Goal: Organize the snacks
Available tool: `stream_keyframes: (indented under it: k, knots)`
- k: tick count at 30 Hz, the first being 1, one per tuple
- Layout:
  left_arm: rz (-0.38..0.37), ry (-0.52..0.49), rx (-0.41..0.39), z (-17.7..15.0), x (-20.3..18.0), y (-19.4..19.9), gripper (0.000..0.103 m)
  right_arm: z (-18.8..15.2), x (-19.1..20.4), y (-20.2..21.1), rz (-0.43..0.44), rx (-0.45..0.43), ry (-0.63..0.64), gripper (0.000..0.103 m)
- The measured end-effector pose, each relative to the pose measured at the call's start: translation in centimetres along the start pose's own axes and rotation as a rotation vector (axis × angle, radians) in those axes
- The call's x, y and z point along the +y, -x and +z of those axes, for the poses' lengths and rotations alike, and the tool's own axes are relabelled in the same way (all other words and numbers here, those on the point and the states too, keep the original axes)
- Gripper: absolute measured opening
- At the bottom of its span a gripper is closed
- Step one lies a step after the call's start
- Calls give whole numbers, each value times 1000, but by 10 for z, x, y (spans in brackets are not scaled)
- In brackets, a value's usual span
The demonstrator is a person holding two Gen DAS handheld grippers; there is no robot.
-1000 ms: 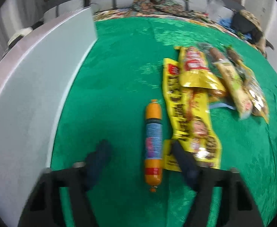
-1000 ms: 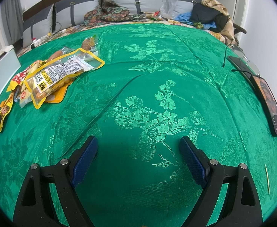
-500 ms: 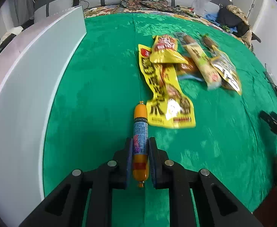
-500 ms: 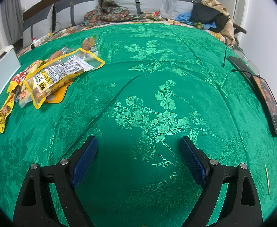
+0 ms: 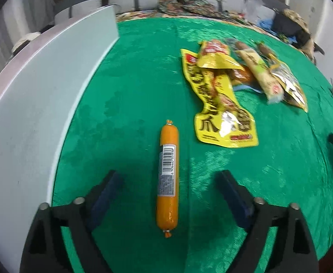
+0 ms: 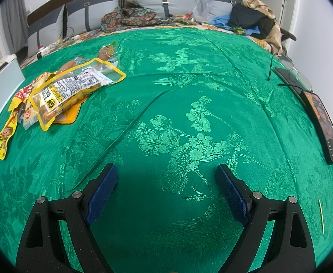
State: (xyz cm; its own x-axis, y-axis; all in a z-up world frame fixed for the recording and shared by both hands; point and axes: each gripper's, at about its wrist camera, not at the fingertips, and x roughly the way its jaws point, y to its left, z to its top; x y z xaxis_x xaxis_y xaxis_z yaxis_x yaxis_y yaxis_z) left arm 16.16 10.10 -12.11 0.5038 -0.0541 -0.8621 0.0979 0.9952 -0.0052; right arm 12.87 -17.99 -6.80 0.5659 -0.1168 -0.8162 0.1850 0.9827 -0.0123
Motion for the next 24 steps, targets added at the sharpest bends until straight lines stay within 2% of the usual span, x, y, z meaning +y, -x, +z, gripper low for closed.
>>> stream_keyframes:
  k: [4,11,24]
  knots:
    - [15,21,-28,-3,6,-3,103,0,0,0,0,0,0,91]
    - [14,21,-75,-7,7,-6,103,0,0,0,-1,0,1,91]
    - [16,25,-85,-4,6,-6,103,0,0,0,-2,0,1,91]
